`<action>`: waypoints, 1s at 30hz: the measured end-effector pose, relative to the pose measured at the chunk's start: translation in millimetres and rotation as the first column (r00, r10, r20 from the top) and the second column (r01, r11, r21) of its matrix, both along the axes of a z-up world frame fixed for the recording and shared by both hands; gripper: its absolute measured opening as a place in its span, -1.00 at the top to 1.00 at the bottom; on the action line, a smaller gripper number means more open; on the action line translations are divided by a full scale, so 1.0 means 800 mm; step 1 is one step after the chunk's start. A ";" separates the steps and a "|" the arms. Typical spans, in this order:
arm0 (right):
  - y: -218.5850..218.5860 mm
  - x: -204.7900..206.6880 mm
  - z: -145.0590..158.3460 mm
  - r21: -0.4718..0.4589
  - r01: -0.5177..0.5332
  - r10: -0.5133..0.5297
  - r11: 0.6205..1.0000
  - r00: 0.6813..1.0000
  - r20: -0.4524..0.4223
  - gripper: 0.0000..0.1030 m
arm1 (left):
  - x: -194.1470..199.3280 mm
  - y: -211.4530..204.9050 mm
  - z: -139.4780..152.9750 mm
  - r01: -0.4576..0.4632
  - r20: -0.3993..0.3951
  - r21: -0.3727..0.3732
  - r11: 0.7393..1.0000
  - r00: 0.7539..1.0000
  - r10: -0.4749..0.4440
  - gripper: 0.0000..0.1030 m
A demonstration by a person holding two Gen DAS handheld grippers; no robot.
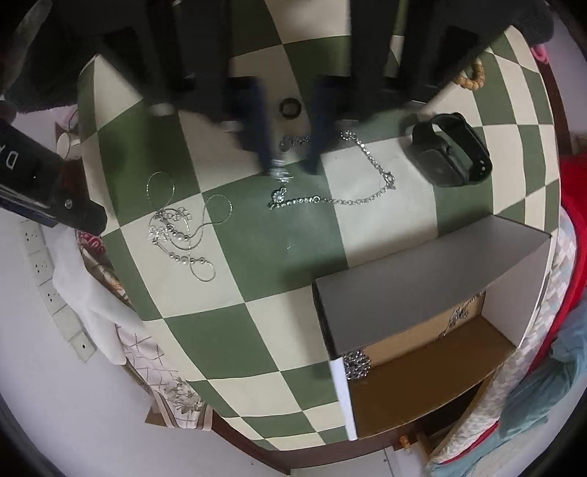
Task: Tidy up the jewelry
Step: 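Grasp the silver pearl necklace with the right gripper while the left gripper reaches the chain bracelet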
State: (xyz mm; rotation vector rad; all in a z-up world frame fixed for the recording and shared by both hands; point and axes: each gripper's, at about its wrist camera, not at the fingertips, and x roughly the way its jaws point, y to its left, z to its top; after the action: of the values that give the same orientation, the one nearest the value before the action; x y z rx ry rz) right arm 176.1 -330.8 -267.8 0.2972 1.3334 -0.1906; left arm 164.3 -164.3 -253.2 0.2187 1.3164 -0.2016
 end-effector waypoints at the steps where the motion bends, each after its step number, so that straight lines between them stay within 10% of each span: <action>1: 0.001 -0.001 0.000 0.003 -0.002 0.002 1.000 1.000 0.000 -0.42 | 0.000 0.001 0.000 0.003 0.002 0.005 1.000 1.000 -0.003 0.92; 30: 0.115 0.042 -0.016 -0.107 -0.233 0.232 0.967 0.972 -0.019 -0.01 | 0.007 0.085 -0.004 -0.123 0.007 0.007 0.992 0.992 0.123 0.97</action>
State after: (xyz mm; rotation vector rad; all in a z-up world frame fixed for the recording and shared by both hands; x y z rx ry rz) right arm 209.8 -238.8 -280.6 0.0468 1.3473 -0.0656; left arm 169.9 -95.9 -256.4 0.1435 1.3199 -0.0911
